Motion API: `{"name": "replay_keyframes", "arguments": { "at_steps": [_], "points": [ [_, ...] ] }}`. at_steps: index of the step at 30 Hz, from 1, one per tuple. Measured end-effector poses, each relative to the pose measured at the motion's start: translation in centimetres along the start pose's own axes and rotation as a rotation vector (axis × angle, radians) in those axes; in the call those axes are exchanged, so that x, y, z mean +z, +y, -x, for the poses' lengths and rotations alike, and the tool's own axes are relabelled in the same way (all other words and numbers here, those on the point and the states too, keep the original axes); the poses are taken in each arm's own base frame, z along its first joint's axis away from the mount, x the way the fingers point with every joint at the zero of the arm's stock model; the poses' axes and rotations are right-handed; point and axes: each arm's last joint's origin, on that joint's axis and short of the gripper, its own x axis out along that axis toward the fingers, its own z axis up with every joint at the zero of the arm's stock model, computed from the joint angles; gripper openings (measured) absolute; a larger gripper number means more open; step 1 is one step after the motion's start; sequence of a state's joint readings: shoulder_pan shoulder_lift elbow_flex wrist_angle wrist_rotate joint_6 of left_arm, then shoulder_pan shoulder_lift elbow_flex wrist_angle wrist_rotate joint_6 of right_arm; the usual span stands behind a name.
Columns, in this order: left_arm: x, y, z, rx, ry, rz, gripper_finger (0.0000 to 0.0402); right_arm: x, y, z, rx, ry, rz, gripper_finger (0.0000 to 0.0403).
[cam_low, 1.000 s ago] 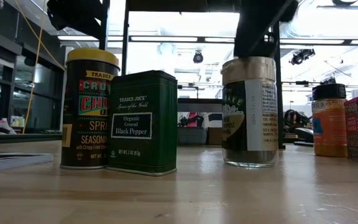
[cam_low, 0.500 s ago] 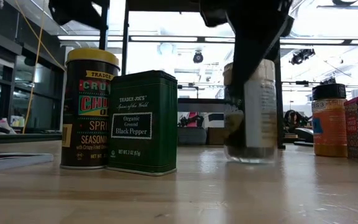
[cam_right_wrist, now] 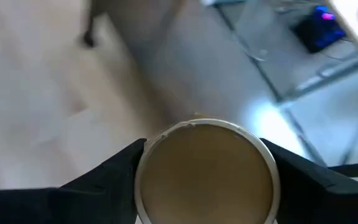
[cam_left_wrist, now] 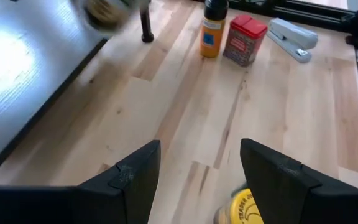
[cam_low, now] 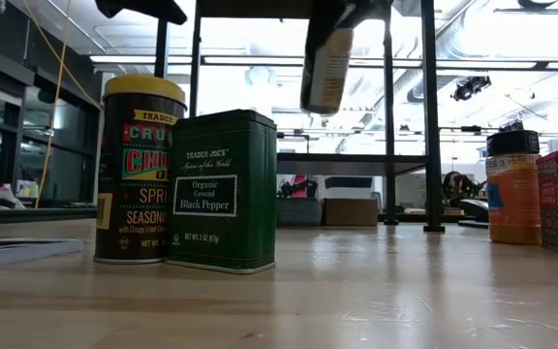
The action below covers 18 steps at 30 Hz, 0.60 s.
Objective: Shelf spices
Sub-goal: Put the gold seasoning bottle on the shelf
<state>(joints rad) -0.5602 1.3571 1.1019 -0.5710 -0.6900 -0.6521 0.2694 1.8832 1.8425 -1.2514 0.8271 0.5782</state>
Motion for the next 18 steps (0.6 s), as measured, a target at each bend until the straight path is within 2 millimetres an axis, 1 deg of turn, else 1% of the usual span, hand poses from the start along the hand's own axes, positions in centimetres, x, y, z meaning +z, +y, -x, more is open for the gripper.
{"name": "replay_keyframes", "arguments": {
  "at_steps": [3, 7, 13, 18],
  "points": [
    [0.0, 0.0, 0.0, 0.015, -0.011, -0.002, 0.0219, 1.2, -1.9, -1.7, -0.066, 0.004, -0.056, 0.0258],
    [0.0, 0.1, 0.0, 0.021, -0.016, 0.016, 0.0219, 2.3, -4.0, -4.3, -0.087, 0.033, -0.146, 0.0258],
    [0.0, 0.0, 0.1, 0.016, -0.016, 0.072, 0.0219, 3.4, -7.5, -8.1, 0.032, 0.145, -0.290, 0.0258],
    [0.0, 0.0, 0.1, 0.013, -0.014, 0.095, 0.0219, 3.7, -9.7, -10.1, 0.092, 0.207, -0.392, 0.0258]
  ]
}}
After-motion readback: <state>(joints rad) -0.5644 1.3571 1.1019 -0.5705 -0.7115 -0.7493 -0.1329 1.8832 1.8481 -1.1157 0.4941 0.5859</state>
